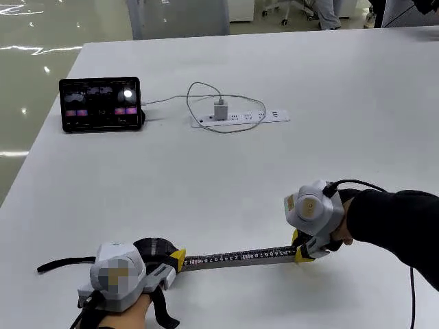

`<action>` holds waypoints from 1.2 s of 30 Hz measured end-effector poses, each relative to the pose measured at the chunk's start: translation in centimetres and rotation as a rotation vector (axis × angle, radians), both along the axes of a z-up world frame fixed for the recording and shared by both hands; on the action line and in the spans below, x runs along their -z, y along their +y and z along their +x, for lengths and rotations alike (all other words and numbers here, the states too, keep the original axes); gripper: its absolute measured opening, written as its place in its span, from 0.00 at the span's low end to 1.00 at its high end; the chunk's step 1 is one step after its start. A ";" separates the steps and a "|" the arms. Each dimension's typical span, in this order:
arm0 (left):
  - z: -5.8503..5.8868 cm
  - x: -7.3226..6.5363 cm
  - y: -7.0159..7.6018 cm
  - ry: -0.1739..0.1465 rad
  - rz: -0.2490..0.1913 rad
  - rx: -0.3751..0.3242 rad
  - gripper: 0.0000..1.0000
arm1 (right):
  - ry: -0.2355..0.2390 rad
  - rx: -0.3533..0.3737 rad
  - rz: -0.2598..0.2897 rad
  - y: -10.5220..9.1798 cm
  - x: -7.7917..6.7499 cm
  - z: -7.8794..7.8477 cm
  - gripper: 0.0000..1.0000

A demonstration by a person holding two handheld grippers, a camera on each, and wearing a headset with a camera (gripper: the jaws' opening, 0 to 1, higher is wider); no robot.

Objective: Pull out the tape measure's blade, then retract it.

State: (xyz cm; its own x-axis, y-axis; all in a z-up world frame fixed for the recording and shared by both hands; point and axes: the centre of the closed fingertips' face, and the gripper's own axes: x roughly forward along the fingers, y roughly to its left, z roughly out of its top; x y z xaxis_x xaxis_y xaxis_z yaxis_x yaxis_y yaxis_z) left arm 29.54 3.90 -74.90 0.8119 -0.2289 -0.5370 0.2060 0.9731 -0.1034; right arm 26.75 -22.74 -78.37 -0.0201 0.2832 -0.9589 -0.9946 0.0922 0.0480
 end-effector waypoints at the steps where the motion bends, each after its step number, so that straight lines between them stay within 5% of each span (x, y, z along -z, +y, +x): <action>1: 0.0 0.0 0.0 0.000 0.000 0.000 0.61 | -0.003 -0.001 -0.003 0.0 0.0 0.0 0.10; 14: 0.1 0.1 -0.1 0.003 0.007 0.006 0.61 | -0.004 -0.031 -0.042 0.4 0.0 0.0 0.11; 23: 0.1 0.1 -0.1 0.000 0.002 0.006 0.61 | -0.020 -0.113 -0.037 0.7 0.1 0.0 0.11; 36: 0.1 0.1 -0.1 0.001 0.000 0.007 0.61 | -0.024 -0.104 0.002 1.4 0.0 0.0 0.11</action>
